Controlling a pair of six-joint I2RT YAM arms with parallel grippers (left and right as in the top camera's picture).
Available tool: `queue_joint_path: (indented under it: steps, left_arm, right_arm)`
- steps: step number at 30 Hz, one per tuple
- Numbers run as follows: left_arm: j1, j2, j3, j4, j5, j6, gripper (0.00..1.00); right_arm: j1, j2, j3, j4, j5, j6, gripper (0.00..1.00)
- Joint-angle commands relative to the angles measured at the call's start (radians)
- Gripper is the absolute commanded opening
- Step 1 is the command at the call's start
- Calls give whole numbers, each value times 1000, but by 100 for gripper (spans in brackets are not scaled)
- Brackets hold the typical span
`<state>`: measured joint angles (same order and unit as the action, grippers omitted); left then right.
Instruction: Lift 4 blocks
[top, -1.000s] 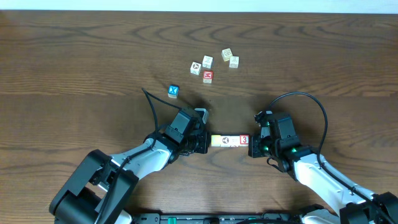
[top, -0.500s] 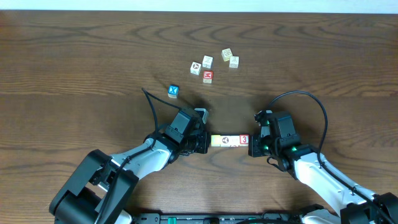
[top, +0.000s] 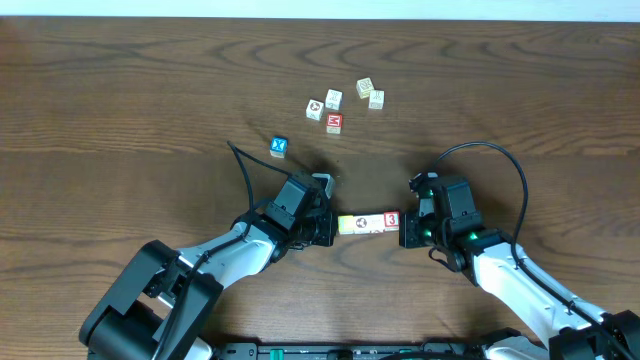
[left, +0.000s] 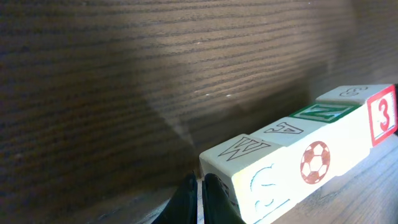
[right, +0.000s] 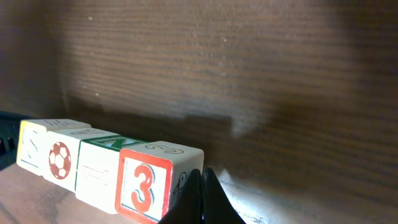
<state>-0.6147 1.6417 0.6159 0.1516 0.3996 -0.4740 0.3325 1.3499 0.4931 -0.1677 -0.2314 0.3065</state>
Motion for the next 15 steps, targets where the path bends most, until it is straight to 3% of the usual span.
queue_joint_path:
  steps: [1,15]
  left_arm:
    - [-10,-24,47,15,64,5,7]
    - [-10,-28,72,8,64,5,7]
  right_arm:
    - [36,-18,36,8,-117,11,1]
    - [36,-18,38,6,-117,11,1]
